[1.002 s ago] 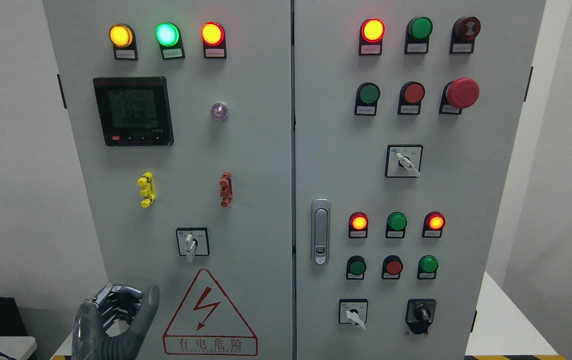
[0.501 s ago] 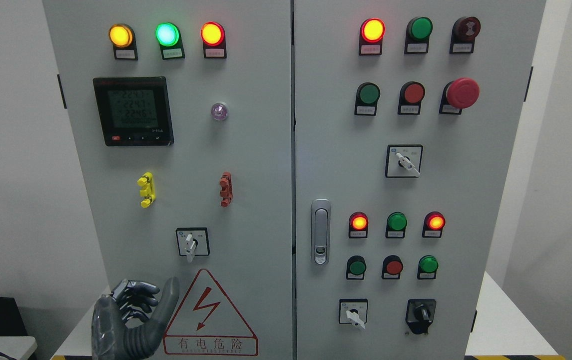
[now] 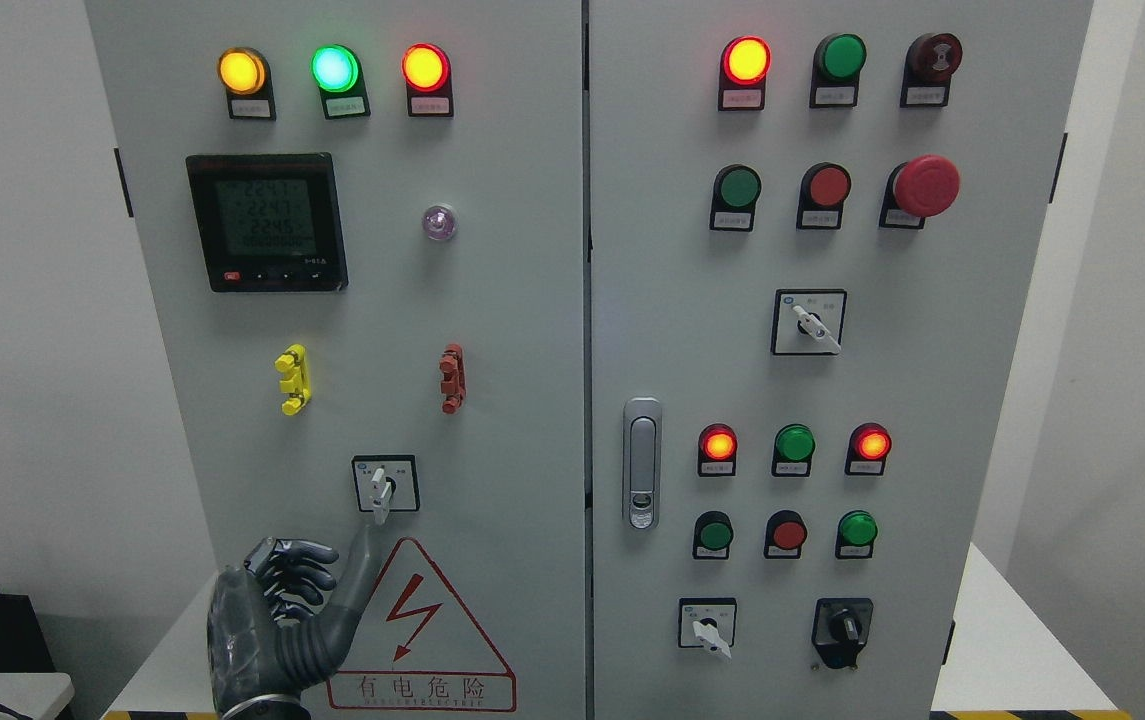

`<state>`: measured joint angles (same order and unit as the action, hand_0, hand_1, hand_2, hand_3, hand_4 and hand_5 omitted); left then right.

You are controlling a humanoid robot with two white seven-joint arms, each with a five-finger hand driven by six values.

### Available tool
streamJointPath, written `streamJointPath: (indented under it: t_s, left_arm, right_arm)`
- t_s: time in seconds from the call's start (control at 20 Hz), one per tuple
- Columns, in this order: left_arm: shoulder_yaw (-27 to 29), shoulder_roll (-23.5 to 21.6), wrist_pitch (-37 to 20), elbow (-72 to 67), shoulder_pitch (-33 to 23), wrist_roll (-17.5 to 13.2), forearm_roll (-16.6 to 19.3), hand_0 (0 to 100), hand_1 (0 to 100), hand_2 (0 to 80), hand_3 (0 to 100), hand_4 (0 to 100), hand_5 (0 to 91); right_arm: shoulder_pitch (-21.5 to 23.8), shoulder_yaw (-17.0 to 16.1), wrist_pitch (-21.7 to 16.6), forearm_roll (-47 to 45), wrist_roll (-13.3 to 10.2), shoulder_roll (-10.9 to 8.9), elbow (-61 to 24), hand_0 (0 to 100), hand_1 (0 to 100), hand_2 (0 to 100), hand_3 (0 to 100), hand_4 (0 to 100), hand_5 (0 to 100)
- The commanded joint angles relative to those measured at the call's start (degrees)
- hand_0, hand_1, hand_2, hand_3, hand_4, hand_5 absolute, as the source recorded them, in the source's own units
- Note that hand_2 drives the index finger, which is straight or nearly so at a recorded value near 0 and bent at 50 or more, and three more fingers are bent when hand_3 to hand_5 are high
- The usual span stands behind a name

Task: Turn on light switch 1

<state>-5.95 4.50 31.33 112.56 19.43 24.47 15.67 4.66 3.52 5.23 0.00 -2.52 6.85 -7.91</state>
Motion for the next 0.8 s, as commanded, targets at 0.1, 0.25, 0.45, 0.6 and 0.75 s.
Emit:
streamJointPath:
  t_s: [0.1, 0.25, 0.45, 0.6, 0.75]
  left_arm:
    - [-2.31, 0.95, 1.02, -1.9, 1.31, 0.58, 0.07, 7, 54, 57.5, 80, 81, 73.8]
    - [-3.1, 0.95, 1.37, -2.96, 1.49, 1.9, -0.02, 7, 53, 55.2, 79, 80, 73.6]
    - [-3.11, 1.13, 1.37, -4.45, 2.72, 2.95, -0.37, 8, 52, 54.3, 78, 80, 73.4]
    - [-3.02, 1.21, 1.37, -4.89, 2.72, 2.95, -0.72, 8, 52, 53.6, 78, 79, 73.0]
    - [-3.02, 1.21, 1.37, -4.89, 2.72, 3.3, -1.16, 9, 52, 52.9, 78, 79, 72.1]
  right_arm:
    - [0.0, 0.0, -0.04, -1.05, -0.02, 0.0, 0.0, 12, 39, 0, 0, 0, 0]
    - [0.0, 0.0, -0.04, -1.05, -0.02, 0.0, 0.0, 12, 39, 0, 0, 0, 0]
    - [0.0, 0.0, -0.04, -0.97, -0.02, 0.0, 0.0, 12, 39, 0, 0, 0, 0]
    - [0.0, 0.0, -0.04, -0.97, -0.02, 0.0, 0.0, 12, 39, 0, 0, 0, 0]
    - [0.0, 0.0, -0.04, -1.05, -0.02, 0.0, 0.0, 12, 39, 0, 0, 0, 0]
